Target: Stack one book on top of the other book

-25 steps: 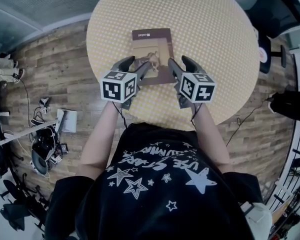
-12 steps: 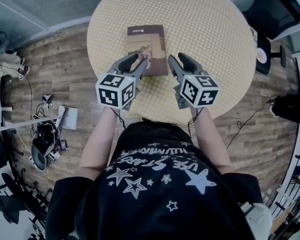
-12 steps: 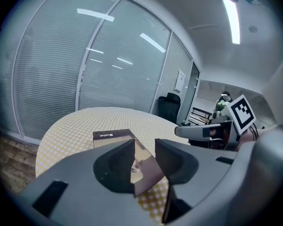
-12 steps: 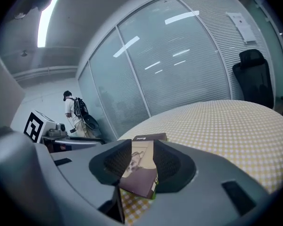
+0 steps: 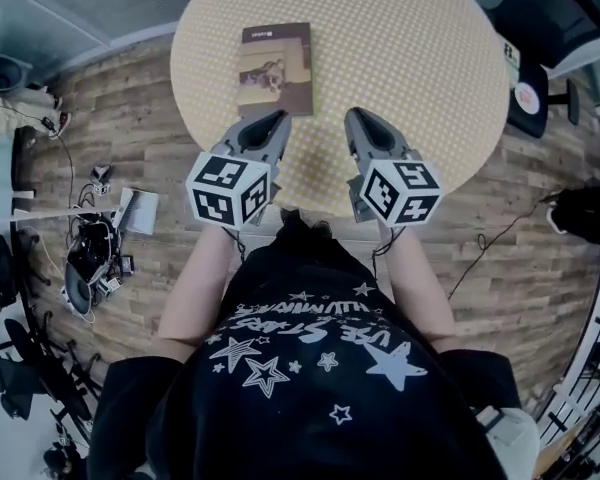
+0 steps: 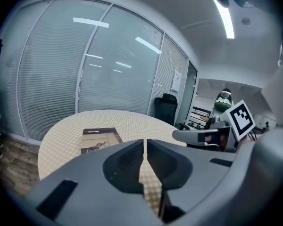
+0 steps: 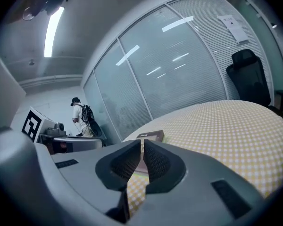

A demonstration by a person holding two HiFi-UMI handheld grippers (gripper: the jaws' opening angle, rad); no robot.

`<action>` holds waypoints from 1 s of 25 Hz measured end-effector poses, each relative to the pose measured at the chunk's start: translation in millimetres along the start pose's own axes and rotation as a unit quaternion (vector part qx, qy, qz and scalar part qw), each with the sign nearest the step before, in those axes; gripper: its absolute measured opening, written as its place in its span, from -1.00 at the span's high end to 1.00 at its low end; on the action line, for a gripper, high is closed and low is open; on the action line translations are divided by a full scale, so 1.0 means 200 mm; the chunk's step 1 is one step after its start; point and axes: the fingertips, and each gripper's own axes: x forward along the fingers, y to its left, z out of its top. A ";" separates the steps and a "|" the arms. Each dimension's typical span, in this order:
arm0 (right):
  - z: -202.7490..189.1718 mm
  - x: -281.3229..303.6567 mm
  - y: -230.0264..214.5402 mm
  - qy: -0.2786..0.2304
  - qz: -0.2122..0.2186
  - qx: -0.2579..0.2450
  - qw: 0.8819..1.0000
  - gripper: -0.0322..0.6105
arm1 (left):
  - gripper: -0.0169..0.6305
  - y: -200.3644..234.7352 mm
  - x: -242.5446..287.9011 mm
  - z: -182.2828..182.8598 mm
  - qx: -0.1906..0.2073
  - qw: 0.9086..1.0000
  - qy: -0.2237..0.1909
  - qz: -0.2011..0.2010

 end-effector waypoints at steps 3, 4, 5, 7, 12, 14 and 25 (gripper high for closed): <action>-0.07 -0.07 -0.01 0.016 0.015 0.001 1.000 0.78 | 0.90 -0.07 -0.02 -0.02 -0.006 1.000 -0.005 0.011; -0.09 -0.09 -0.01 0.020 0.018 0.001 1.000 0.78 | 0.91 -0.09 -0.02 -0.02 -0.007 1.000 -0.007 0.015; -0.11 -0.11 -0.02 0.021 0.021 0.002 1.000 0.78 | 0.91 -0.11 -0.03 -0.03 -0.008 1.000 -0.007 0.017; -0.13 -0.14 -0.03 0.021 0.023 0.009 0.999 0.78 | 0.92 -0.14 -0.04 -0.04 -0.006 1.000 -0.005 0.020; -0.16 -0.20 -0.02 0.022 0.033 0.017 0.999 0.79 | 0.92 -0.21 -0.05 -0.06 0.005 1.000 0.005 0.015; -0.15 -0.21 -0.01 0.020 0.033 0.015 0.999 0.79 | 0.92 -0.23 -0.05 -0.06 0.009 1.000 0.006 0.011; -0.05 -0.23 0.07 -0.016 -0.043 -0.002 0.999 0.79 | 0.92 -0.16 -0.07 0.03 0.035 0.998 -0.002 -0.061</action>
